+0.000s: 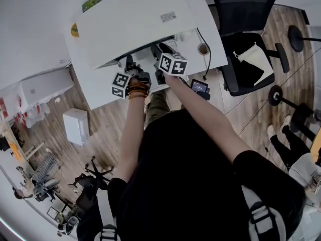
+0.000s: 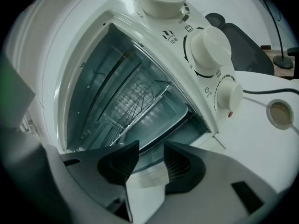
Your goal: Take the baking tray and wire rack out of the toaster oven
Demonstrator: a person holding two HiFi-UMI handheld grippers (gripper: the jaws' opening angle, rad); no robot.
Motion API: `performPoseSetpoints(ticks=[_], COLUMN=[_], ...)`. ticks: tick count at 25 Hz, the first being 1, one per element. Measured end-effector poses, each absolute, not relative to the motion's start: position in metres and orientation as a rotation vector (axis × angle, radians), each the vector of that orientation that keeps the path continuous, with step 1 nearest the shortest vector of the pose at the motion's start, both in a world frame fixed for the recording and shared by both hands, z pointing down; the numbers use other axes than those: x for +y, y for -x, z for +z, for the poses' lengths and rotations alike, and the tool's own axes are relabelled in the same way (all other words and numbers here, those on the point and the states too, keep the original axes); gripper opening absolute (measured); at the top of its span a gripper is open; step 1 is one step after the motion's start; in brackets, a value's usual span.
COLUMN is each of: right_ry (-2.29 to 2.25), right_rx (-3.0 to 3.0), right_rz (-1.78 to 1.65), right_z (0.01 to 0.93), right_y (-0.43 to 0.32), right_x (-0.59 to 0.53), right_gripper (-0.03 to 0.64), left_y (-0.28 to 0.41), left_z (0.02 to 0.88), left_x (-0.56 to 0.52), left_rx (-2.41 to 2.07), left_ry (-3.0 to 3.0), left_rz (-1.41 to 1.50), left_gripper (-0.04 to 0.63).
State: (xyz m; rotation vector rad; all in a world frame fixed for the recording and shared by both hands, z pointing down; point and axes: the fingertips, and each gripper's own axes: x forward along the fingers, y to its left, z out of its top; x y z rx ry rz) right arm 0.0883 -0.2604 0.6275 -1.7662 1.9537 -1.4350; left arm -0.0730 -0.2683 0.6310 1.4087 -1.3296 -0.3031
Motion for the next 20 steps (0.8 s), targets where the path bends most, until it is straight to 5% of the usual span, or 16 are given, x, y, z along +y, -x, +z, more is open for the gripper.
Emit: performPoseSetpoints(ticks=[4, 20], right_ry=[1.736, 1.744], right_rx=[1.911, 1.798], right_rz=[-1.438, -1.5], right_z=[0.628, 0.646], right_y=[-0.086, -0.096], right_x=[-0.269, -0.296], right_gripper=[0.17, 0.17], left_y=[0.072, 0.065], left_z=[0.636, 0.651], left_x=[-0.279, -0.307], left_rx=[-1.287, -1.251], left_ry=[-1.364, -1.295], left_rz=[-0.363, -0.419], left_gripper=[0.106, 0.115])
